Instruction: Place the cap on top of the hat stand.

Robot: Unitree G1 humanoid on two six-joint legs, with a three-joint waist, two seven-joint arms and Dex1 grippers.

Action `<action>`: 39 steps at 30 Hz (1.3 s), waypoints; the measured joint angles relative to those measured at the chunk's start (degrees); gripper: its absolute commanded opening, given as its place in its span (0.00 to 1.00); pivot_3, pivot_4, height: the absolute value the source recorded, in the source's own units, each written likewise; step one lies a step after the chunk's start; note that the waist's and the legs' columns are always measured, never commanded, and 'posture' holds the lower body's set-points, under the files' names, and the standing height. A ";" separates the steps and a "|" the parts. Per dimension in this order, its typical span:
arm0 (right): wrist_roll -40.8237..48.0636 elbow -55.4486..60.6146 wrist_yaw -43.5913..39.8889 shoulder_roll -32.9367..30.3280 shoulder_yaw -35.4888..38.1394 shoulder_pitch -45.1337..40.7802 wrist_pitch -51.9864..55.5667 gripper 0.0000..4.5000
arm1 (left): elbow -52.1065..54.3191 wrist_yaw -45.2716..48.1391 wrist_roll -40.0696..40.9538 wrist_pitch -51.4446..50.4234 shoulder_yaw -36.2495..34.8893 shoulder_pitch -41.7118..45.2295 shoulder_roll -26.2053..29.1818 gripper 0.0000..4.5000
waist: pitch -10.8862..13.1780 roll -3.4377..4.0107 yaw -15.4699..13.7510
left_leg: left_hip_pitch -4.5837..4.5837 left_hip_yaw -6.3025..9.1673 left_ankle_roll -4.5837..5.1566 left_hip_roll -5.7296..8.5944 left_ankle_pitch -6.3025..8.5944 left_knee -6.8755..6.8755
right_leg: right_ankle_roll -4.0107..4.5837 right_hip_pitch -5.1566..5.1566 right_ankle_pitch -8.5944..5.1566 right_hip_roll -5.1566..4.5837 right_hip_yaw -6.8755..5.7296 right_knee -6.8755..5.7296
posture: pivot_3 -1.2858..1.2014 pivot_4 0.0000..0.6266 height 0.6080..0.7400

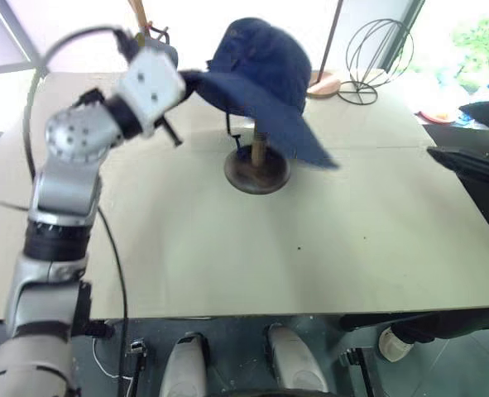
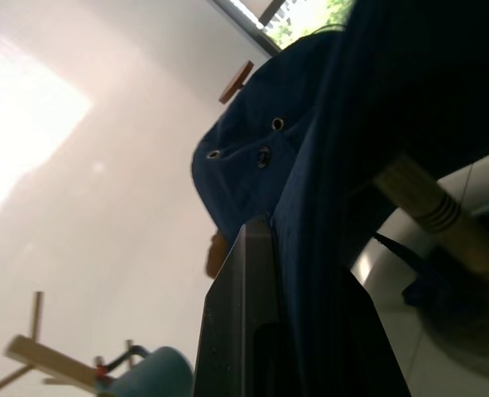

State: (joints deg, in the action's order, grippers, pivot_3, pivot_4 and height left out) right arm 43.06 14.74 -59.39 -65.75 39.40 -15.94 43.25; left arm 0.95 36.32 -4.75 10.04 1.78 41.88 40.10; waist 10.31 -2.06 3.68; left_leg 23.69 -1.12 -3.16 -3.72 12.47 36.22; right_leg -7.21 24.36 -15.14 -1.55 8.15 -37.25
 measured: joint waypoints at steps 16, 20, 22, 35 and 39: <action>-1.57 -6.23 -0.17 -0.44 -7.84 -6.33 -3.68 1.00 | -24.54 -33.96 -41.71 43.97 8.43 -4.29 4.89 0.01 | -0.03 0.05 -1.13 | -0.07 -0.10 0.00 0.00 0.00 -0.02 | 0.02 -0.06 0.02 -0.03 0.02 0.10 | 0.52 0.24 1.00; -2.18 -6.27 -0.85 -0.48 -9.60 -6.62 -4.68 1.00 | -31.93 -42.70 -51.05 44.21 14.82 -0.21 4.54 0.01 | -0.03 0.05 -1.16 | -0.07 -0.11 0.00 0.00 0.00 -0.05 | -0.10 -0.04 0.08 -0.03 0.01 0.10 | 0.52 0.24 1.00; -2.37 -6.24 -1.45 -0.51 -9.88 -6.46 -4.86 1.00 | -34.61 -45.75 -53.49 44.26 17.20 1.99 4.54 0.01 | -0.03 0.05 -1.15 | -0.07 -0.12 0.00 0.00 0.00 -0.08 | -0.10 -0.03 0.08 -0.03 0.01 0.09 | 0.52 0.24 1.00; -2.38 -4.42 -2.93 -0.36 -12.27 -4.39 -4.59 1.00 | -39.74 -33.64 -33.22 48.05 17.53 5.54 4.56 0.42 | -0.03 0.05 -1.15 | -0.06 -0.13 0.00 -0.01 0.00 -0.07 | -0.12 -0.01 0.09 -0.03 0.01 0.03 | 0.52 0.24 1.00; -2.89 -5.52 -2.79 -0.33 -14.16 -5.51 -4.96 1.00 | -37.54 -28.49 -27.54 47.82 17.11 3.70 4.86 0.86 | -0.03 0.05 -1.14 | -0.07 -0.13 0.00 -0.01 0.00 -0.08 | -0.12 -0.01 0.09 -0.03 0.01 0.02 | 0.52 0.24 1.00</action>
State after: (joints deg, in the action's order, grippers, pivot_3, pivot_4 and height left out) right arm 40.17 9.22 -62.19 -66.09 25.24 -21.45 38.29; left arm -36.59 7.82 -32.28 57.85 18.90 45.58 44.96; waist 10.28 -2.01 2.53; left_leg 23.63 -1.25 -3.17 -3.73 12.48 36.15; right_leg -7.33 24.35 -15.05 -1.58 8.16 -37.22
